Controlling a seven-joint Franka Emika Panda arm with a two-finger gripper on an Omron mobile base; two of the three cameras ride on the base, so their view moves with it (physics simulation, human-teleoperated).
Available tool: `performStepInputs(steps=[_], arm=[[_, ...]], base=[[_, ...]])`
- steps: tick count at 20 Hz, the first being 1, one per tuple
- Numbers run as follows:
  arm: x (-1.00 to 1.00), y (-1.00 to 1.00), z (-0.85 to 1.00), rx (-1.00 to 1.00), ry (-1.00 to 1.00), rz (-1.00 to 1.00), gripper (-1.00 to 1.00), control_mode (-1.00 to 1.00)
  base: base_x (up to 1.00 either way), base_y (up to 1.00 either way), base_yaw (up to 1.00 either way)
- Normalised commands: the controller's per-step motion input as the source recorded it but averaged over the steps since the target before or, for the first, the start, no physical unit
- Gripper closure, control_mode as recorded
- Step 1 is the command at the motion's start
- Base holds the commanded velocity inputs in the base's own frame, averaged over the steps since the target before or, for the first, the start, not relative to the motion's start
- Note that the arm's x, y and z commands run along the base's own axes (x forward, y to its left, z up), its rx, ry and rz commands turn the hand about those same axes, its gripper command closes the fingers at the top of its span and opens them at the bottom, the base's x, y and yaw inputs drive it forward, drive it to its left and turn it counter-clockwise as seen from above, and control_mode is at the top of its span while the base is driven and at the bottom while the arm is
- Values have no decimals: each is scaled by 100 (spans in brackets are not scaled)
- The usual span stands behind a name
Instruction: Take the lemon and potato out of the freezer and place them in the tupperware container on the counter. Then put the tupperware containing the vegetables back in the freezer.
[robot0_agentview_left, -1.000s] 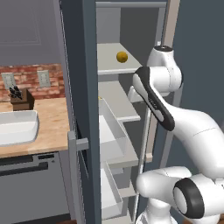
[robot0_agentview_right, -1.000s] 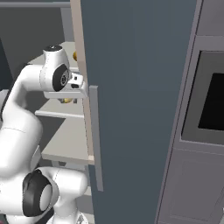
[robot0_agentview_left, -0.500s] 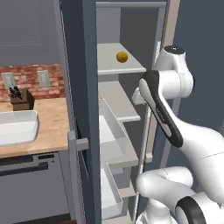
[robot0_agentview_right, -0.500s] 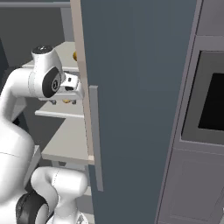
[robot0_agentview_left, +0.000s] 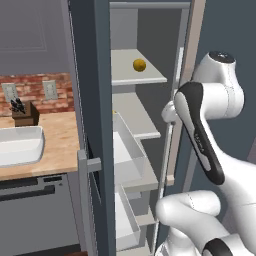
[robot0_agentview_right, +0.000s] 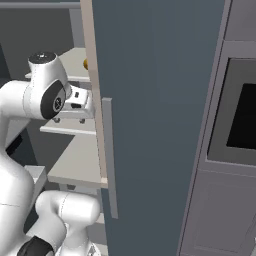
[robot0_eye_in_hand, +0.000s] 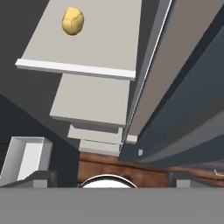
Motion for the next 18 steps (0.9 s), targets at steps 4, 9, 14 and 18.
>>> performStepInputs(steps=[4, 9, 14, 18], arm=[[-34, -4, 9, 2, 0, 0, -100, -100], [-29, 0, 1, 3, 0, 0, -100, -100], [-22, 0, 0, 3, 1, 0, -100, -100], [-1, 0, 0, 0, 4, 0, -100, -100]], base=[[0, 0, 0], [0, 0, 0], [0, 0, 0], [0, 0, 0]])
